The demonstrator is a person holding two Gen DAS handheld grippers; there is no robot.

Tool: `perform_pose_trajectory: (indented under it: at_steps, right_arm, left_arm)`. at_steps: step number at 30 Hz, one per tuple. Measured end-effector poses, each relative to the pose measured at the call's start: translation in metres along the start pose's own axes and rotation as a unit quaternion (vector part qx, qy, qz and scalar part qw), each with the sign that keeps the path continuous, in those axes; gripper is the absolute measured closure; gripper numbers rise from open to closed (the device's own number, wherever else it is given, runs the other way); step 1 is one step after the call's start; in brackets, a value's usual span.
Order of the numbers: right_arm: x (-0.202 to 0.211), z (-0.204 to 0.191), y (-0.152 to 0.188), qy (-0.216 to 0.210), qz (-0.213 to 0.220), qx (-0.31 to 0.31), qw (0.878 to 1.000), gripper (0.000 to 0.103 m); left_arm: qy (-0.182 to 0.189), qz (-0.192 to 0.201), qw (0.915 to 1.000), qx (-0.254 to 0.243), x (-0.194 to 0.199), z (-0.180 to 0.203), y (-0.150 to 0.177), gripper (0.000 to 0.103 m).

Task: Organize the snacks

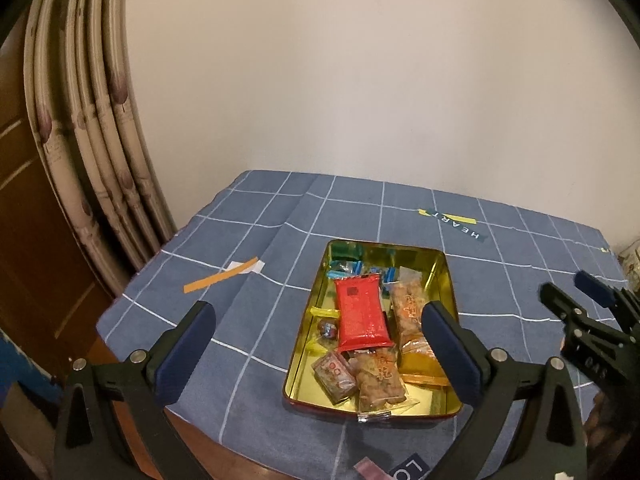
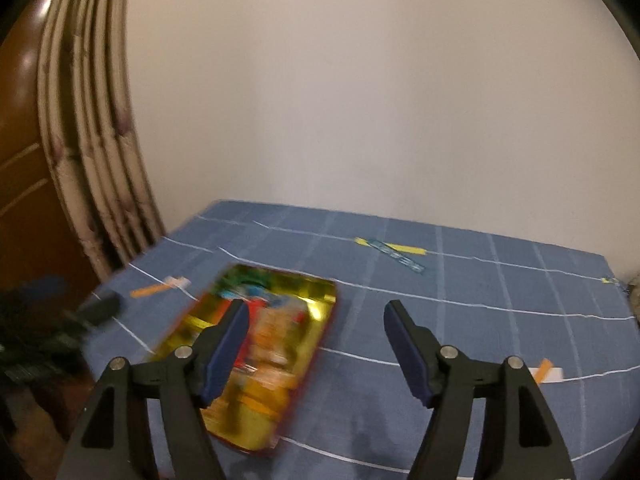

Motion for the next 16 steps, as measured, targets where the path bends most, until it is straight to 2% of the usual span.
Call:
perform_pose_trajectory:
  at_steps: [5,10,13,16]
  right_arm:
    - [0.007,0.089,0.038,0.066,-0.044,-0.020,0.997,0.031]
    - [0.032,0.199,0.085,0.142,-0.081,-0.081,0.983,0.031]
    - [0.051,0.248,0.102,0.178,-0.090,-0.101,0.975,0.031]
    - [0.061,0.288,0.118,0.195,-0.097,-0.129,0.967,0.031]
  left_arm:
    - [-0.001,-0.011,0.9999,-0.012,0.003,0.011,0.004,0.001]
    - [0.006,-0.030,0.9992,-0.027,0.003,0.025,0.013,0.001]
    - [-0.003,-0.053,0.9976,-0.044,-0.002,0.030,0.023,0.001]
    - [-0.012,-0.068,0.9962,-0.054,-0.006,0.031,0.032,0.001]
Point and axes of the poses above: each gripper's, at about its wrist camera, not at the fingertips, and x roughly against the way its jaws point, z to its right, y to its underside, the point moved 10 cm from there along -x, roughly the way its jaws point, and after that the axes turned 15 degrees about -y, right-handed, at the moved point
